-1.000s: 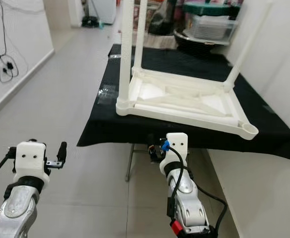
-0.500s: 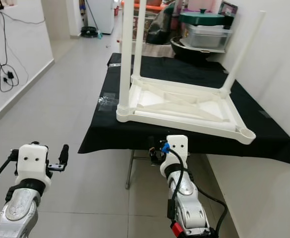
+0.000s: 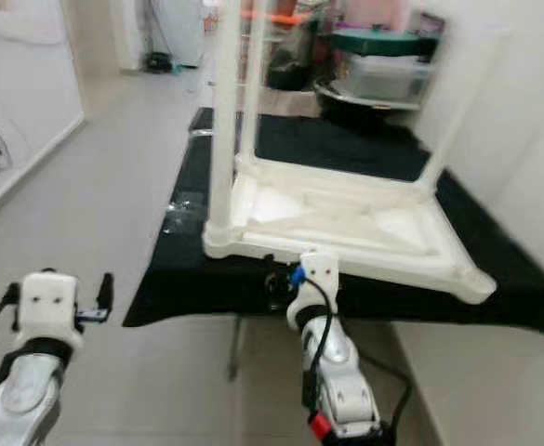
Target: Building children table
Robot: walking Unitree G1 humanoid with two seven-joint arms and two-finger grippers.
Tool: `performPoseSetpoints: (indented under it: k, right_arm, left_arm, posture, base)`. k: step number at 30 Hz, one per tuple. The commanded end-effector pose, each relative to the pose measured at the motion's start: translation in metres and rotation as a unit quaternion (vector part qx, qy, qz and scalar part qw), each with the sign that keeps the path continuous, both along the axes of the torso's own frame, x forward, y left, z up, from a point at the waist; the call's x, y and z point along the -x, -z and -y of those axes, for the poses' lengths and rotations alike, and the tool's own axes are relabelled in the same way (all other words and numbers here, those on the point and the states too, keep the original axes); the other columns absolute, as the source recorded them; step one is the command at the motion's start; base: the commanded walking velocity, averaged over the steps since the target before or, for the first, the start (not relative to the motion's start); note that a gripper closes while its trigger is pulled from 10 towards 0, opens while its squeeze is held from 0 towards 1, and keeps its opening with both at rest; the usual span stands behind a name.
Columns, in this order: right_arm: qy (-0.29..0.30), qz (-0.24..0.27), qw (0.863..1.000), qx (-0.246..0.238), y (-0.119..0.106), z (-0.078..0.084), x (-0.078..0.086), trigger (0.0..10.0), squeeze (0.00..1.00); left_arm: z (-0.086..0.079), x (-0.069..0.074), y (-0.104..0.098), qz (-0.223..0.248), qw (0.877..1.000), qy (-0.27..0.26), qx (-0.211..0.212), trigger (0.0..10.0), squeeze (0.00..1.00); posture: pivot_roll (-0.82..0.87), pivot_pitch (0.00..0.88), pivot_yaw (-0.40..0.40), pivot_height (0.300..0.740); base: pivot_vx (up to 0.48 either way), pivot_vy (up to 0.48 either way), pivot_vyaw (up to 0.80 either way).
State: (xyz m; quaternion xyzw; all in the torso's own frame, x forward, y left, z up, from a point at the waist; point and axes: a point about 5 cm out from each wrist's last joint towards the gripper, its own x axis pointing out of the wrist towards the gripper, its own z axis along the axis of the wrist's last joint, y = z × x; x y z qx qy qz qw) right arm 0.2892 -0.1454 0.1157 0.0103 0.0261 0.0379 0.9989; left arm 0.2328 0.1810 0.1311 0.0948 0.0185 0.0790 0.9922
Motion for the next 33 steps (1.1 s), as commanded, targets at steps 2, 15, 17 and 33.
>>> performPoseSetpoints:
  k: [2, 15, 17, 33]
  right_arm:
    - [0.020, 0.001, 1.000, 0.002, 0.000, 0.011, 0.000, 10.0, 0.00]
    - [0.026, 0.006, 1.000, 0.001, -0.002, 0.012, -0.002, 10.0, 0.00]
    - [0.028, 0.006, 1.000, 0.002, -0.002, 0.012, -0.002, 10.0, 0.00]
    - [0.000, -0.016, 0.999, -0.032, -0.003, 0.032, -0.017, 10.0, 0.00]
  left_arm:
    - [0.006, 0.000, 0.000, 0.002, 1.000, 0.011, 0.000, 10.0, 0.00]
    - [0.005, -0.001, 0.000, 0.000, 1.000, 0.003, 0.008, 10.0, 0.00]
    - [0.005, -0.001, 0.000, -0.001, 1.000, 0.003, 0.009, 10.0, 0.00]
    - [0.008, 0.001, 0.004, -0.013, 1.000, 0.012, 0.018, 10.0, 0.00]
  posture:
    - [0.11, 0.000, -0.099, 0.740]
    - [0.11, 0.000, -0.099, 0.740]
    - [0.11, 0.000, -0.099, 0.740]
    - [0.10, 0.000, -0.096, 0.740]
  base:
    - [0.300, 0.000, 0.00]
    - [0.182, 0.000, 0.00]
    - [0.000, 0.000, 0.00]
    - [0.000, 0.000, 0.00]
